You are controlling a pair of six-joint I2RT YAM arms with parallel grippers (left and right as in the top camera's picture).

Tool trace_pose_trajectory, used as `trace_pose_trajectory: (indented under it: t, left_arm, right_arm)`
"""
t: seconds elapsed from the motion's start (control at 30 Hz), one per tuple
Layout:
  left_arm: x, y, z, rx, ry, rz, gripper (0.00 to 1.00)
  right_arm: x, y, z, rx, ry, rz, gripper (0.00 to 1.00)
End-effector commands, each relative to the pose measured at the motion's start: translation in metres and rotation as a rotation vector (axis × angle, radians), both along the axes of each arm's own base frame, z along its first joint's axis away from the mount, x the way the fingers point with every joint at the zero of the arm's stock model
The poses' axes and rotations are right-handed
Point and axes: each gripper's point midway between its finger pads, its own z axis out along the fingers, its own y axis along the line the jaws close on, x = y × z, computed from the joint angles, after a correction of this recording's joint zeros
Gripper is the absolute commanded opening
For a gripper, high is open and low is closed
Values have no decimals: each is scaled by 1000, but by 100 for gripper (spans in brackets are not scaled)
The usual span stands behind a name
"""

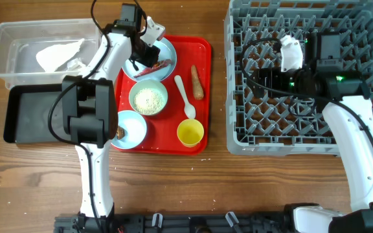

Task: Sort waste into correct bins and load items into the dishwasher rack
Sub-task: 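Grasp the red candy wrapper on the plate with the left gripper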

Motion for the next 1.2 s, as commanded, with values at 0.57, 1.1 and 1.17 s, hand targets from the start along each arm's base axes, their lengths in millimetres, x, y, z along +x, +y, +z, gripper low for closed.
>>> trace_pose_trajectory:
  t: [0.57, 1.1, 1.17]
  left_arm:
    - [-36, 4, 23, 63, 59, -192, 85]
    - [-36, 4, -36, 68, 123, -193, 75]
    - [-35, 4, -41, 68, 124, -193, 64]
  right_arm:
    - [2, -2, 7, -6, -17, -14, 100]
    - [3, -2, 7, -7, -18, -14, 100]
    - [3, -2, 7, -7, -18, -14, 100]
